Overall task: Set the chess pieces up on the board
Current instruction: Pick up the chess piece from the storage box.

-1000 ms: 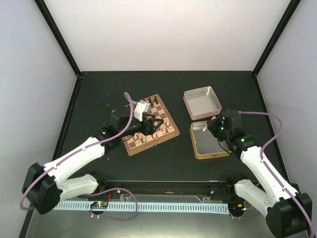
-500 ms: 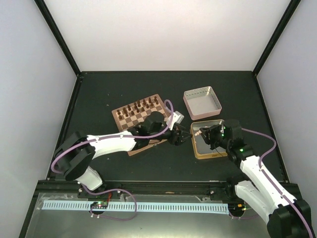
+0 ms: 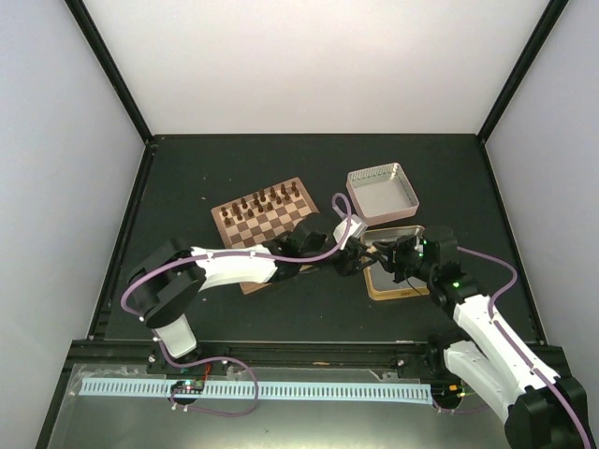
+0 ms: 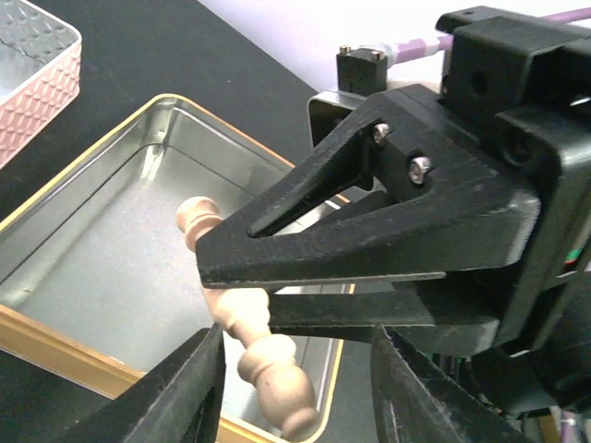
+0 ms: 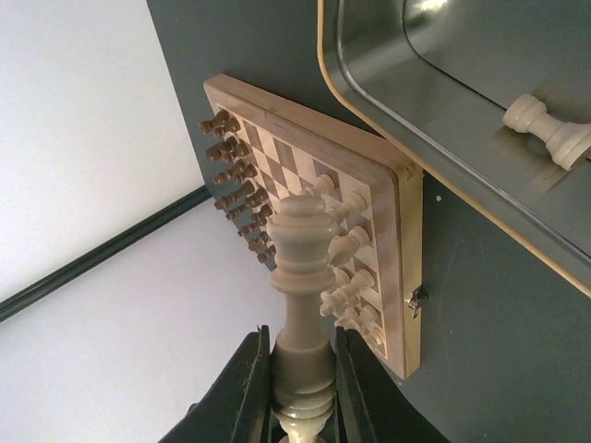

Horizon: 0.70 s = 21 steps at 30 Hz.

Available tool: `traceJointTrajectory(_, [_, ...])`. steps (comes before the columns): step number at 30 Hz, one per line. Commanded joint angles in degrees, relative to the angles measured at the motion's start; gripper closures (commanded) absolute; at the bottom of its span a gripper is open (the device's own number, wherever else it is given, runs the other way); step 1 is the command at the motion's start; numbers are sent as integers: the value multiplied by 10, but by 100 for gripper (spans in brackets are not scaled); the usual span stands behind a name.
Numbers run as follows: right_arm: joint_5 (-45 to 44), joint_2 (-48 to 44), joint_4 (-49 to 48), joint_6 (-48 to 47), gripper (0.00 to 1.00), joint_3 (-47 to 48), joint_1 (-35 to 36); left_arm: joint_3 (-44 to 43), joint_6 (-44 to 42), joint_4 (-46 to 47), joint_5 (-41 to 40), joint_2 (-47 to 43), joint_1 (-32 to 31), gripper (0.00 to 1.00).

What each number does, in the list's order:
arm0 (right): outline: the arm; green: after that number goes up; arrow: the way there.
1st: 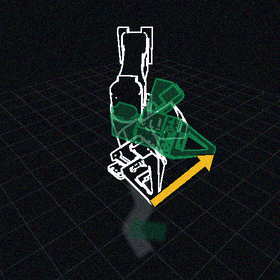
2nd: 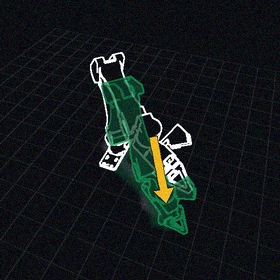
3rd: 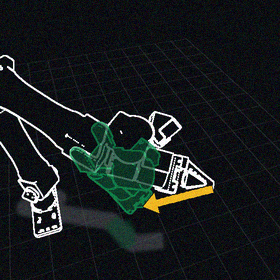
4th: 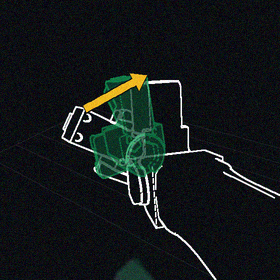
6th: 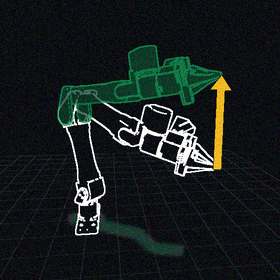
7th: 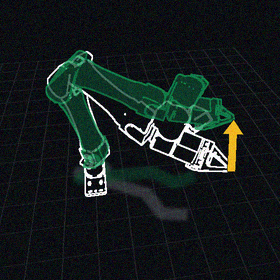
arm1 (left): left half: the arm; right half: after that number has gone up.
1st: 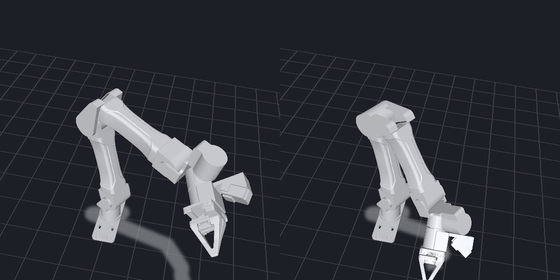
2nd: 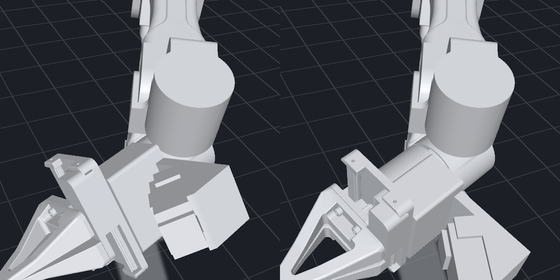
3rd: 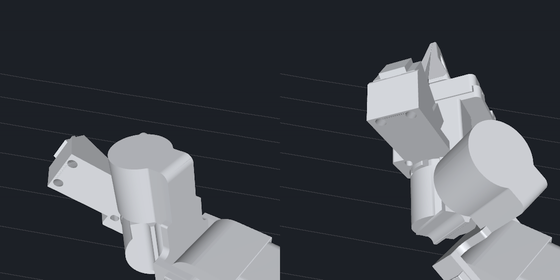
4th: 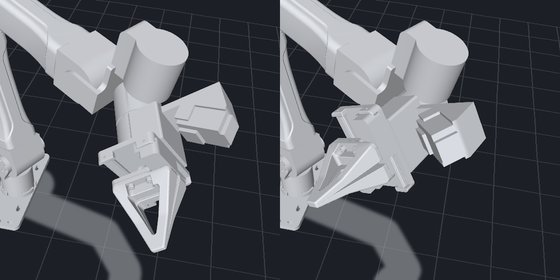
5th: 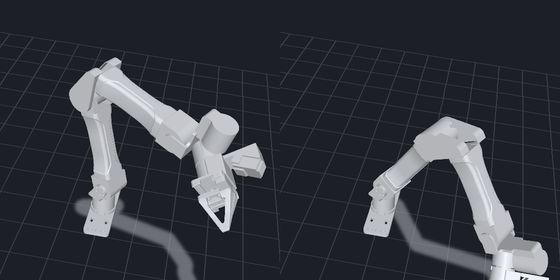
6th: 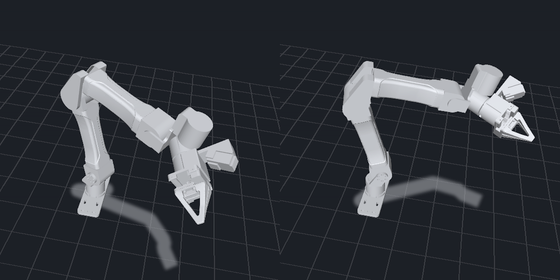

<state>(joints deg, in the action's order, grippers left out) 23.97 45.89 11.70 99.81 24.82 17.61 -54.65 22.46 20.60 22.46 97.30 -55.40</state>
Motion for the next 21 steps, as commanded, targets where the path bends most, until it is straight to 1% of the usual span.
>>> traceJointTrajectory(1, [7, -9, -8, 12, 88, -5, 1, -32, -12, -1, -19, 13, -7, 59])
traceJointTrajectory(6, [2, -7, 1, -3, 87, -2, 1, -38, -12, -5, -36, 14, -8, 77])
traceJointTrajectory(9, [-3, -6, 16, -20, 82, 2, 2, -42, -17, -9, -41, 15, -8, 90])
traceJointTrajectory(11, [-10, -5, 21, -36, 74, 5, 1, -45, -19, -12, -42, 17, -8, 94])
traceJointTrajectory(12, [-13, -3, 26, -46, 68, 8, 1, -46, -20, -13, -41, 17, -8, 96])
traceJointTrajectory(14, [-28, -2, 37, -81, 52, 13, 1, -47, -24, -17, -41, 16, -7, 98])
traceJointTrajectory(16, [-48, -1, 54, -119, 40, 18, 1, -48, -26, -21, -39, 14, -6, 98])
traceJointTrajectory(19, [-58, -6, 47, -172, 27, 13, -3, -51, -34, -32, -34, 10, -4, 98])
traceJointTrajectory(21, [-57, -19, 17, -202, 21, 6, -6, -51, -39, -42, -26, 2, 0, 98])
